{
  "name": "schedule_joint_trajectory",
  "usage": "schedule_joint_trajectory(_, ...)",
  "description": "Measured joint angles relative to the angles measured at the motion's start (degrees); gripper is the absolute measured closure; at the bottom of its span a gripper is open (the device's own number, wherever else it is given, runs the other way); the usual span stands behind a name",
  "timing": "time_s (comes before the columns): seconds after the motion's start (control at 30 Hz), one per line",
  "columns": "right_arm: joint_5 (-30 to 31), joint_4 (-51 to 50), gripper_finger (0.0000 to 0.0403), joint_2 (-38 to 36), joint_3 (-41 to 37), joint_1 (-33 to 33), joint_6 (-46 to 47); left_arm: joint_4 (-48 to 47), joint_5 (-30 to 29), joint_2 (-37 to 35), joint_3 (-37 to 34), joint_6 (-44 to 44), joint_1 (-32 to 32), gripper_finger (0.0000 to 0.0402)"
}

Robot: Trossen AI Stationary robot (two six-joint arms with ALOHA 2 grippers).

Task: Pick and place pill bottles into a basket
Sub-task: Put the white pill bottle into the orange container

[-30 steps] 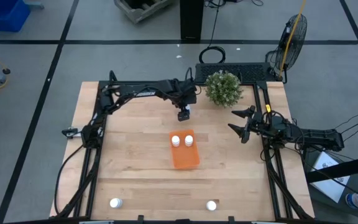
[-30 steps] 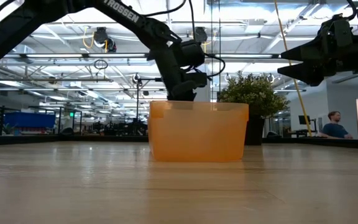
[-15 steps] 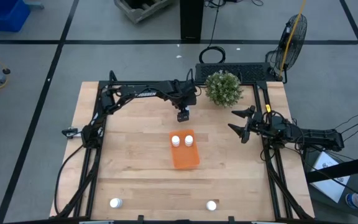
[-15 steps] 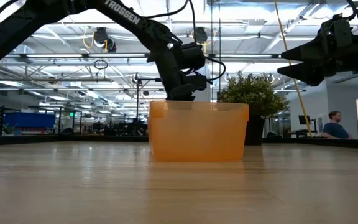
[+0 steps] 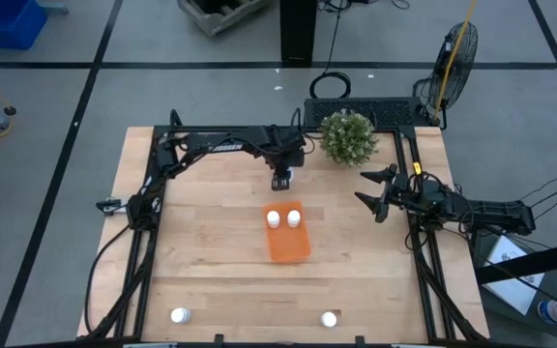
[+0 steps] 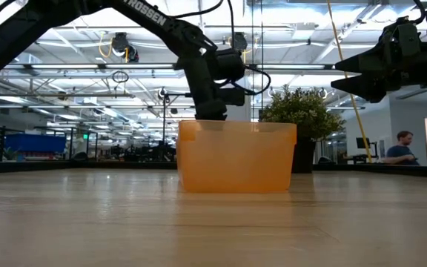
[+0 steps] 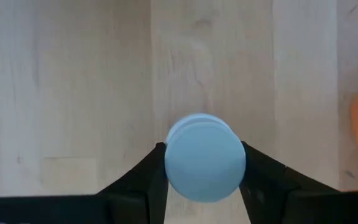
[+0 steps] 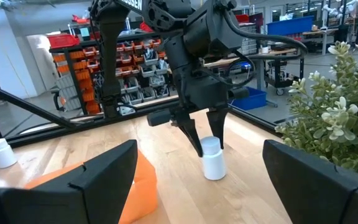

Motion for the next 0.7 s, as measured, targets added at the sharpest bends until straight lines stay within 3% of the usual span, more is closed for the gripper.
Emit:
schedule_joint_trajectory(0.33,0.0,-0.4,0.0064,0.0,0.0,0.0,0.0,-5.1,-3.7,-6.6,0.0,0.5,-3.9,0.0242)
schedule_joint_trajectory(0.5,0.0,-0.5,0.0064,0.0,0.0,0.0,-0.2,-11.2,-9.1,-13.1,0.0,-1.2,-9.5,0.0242)
schedule_joint_trajectory(0.7,0.0,-0.4,0.0064,0.0,0.0,0.0,-0.2,-11.0,-8.0,-19.3,0.1,-6.7,-16.1,0.0242)
